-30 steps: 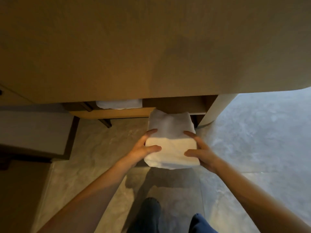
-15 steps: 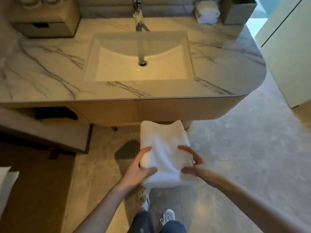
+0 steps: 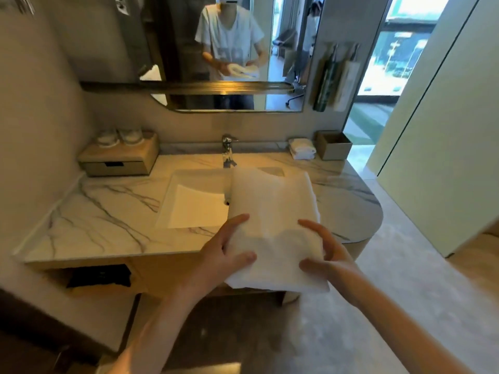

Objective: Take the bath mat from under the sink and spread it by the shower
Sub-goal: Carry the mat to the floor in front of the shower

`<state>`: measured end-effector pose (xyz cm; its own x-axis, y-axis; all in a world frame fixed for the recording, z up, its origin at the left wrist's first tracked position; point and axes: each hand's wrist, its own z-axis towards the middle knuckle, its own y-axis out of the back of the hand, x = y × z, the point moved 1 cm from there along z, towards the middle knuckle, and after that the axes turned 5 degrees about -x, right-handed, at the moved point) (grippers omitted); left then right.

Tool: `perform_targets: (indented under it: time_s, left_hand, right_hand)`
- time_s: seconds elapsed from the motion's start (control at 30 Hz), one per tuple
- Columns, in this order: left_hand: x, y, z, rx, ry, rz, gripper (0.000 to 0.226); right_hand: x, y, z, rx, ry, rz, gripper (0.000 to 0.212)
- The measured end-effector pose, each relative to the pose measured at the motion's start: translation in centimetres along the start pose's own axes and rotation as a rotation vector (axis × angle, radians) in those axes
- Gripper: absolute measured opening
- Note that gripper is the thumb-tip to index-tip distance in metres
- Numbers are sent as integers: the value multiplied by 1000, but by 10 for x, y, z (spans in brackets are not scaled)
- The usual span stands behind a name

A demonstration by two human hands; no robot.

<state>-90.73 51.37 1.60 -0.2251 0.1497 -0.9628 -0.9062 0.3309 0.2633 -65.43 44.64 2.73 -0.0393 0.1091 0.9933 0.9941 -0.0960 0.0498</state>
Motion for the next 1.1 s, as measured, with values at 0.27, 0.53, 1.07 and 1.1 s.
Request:
perform_targets:
  time_s: [0.27,0.53,1.07,1.1]
  left_hand:
    - [-21,1,43,-157,-53,46,69]
    - [-32,-42,54,-385,19,89,65]
    - [-68,-125,-110,-1091,307,65,71]
    - [-71,-131,-126,-1137,321,81,71]
  right_hand:
    - [12,4,52,-12,117,50,67]
    - [24,48,108,196,171,-29,59]
    - [18,0,90,962,147,-23,62]
    - [17,-7,81,1012,154,-31,62]
